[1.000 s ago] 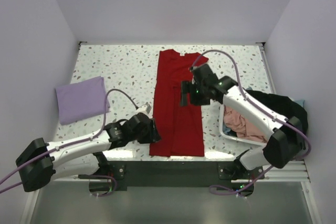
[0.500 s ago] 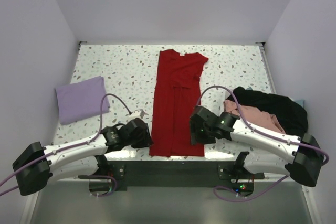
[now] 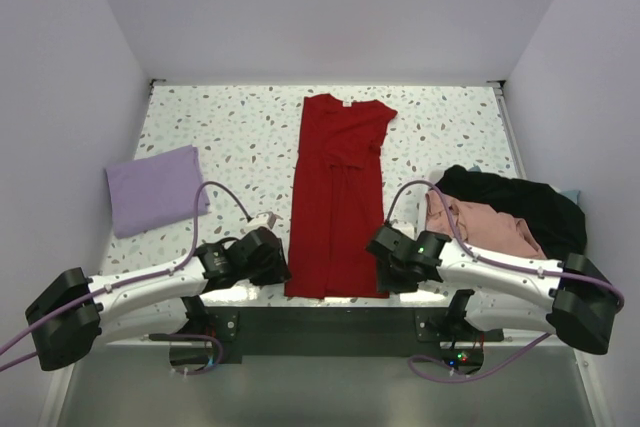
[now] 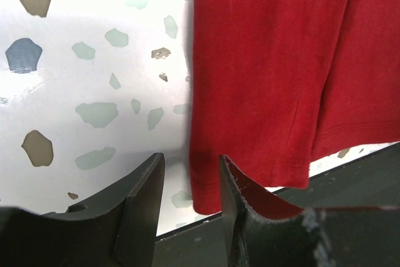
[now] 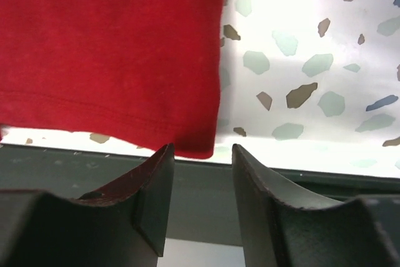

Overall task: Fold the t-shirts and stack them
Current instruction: Fold the tshirt

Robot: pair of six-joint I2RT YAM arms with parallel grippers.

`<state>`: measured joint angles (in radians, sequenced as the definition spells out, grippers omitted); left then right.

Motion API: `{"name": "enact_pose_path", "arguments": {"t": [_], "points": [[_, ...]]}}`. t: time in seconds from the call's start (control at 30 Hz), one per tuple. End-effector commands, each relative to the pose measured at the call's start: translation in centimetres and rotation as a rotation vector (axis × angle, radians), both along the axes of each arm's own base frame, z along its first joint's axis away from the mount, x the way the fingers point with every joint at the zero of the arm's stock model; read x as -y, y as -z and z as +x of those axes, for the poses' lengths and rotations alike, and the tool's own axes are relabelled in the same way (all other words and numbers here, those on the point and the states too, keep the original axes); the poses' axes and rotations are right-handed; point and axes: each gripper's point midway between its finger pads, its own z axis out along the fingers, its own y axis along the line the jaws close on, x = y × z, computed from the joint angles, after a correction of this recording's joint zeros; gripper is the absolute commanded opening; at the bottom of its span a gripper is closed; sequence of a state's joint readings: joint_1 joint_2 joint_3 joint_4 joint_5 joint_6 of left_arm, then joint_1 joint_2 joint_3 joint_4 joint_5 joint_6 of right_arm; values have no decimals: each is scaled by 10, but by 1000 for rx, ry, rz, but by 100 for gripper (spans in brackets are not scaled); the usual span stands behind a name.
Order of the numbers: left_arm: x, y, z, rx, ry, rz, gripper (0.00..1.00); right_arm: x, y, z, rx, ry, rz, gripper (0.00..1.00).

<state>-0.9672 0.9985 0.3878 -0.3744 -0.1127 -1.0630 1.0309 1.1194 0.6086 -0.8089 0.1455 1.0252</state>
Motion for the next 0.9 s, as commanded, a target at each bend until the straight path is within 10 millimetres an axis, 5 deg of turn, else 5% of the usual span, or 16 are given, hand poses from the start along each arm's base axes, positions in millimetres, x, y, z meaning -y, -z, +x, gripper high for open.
{"name": "enact_pose_path", "arguments": {"t": [0.0, 0.43, 0.63, 0.87], "points": [[4, 0, 2, 11, -1, -25, 44, -3, 7, 7, 42, 52, 24, 44], [0, 8, -2, -19, -13, 2, 44, -3, 33, -10, -22, 60, 77, 35], [-3, 18, -7, -58, -13, 31, 44, 1, 36, -13, -45, 55, 48, 8], [-4, 28, -16, -105, -16, 26, 41, 4, 37, -14, -54, 47, 26, 4]]}}
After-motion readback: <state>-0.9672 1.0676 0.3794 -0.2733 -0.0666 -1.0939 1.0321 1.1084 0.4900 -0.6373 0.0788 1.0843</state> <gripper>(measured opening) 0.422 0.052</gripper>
